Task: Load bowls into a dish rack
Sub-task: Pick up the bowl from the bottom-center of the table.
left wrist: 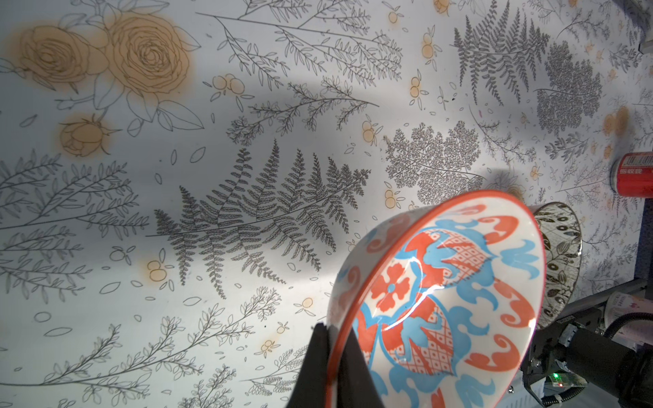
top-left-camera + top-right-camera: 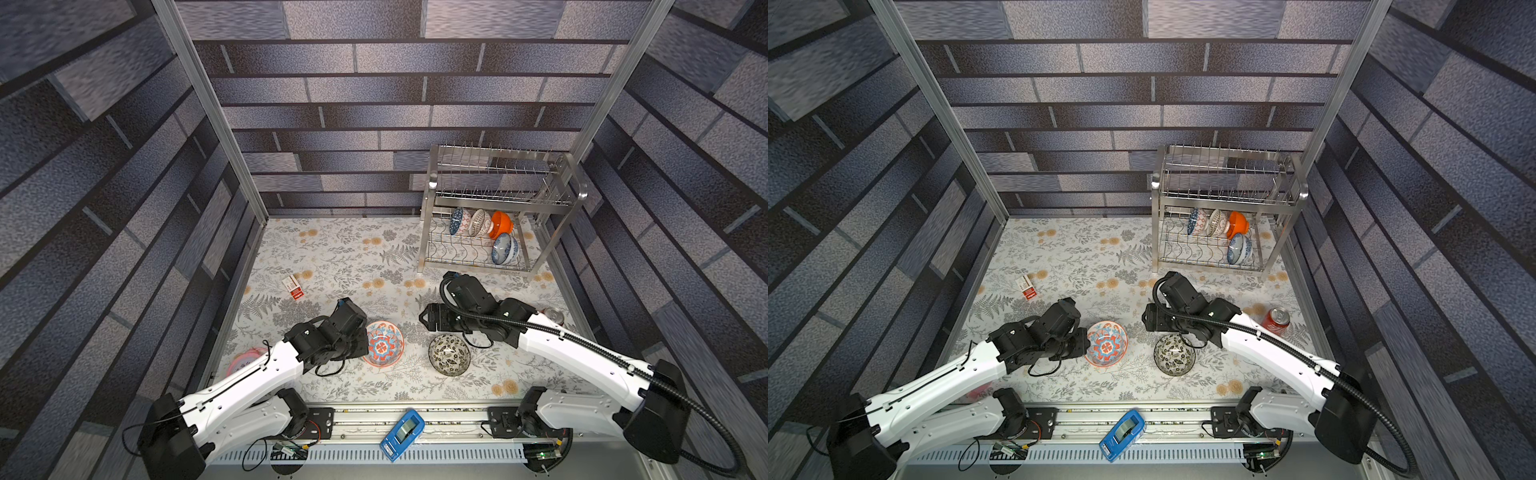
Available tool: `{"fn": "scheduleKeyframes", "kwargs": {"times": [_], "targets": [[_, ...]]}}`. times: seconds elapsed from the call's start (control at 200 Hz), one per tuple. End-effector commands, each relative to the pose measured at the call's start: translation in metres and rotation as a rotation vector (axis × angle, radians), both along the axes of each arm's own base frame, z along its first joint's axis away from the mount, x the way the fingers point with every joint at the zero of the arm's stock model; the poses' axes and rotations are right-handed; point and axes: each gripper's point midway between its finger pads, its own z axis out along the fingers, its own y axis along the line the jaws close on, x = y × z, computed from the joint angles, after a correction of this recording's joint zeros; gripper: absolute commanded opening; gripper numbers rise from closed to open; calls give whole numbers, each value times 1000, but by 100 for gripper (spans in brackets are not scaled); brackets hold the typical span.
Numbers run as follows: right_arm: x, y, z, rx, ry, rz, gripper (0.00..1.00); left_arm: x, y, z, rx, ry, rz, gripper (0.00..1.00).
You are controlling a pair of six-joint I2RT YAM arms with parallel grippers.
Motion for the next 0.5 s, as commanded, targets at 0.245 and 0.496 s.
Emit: {"fn": "scheduleKeyframes", "kwargs": {"times": [0.245, 0.496], "targets": [[-11, 37, -3, 1, 49, 131, 83, 28, -30, 29, -93, -45, -96, 0], [-9, 43, -19, -52, 84, 147, 80, 35, -39, 33, -112, -50, -127, 0]]}}
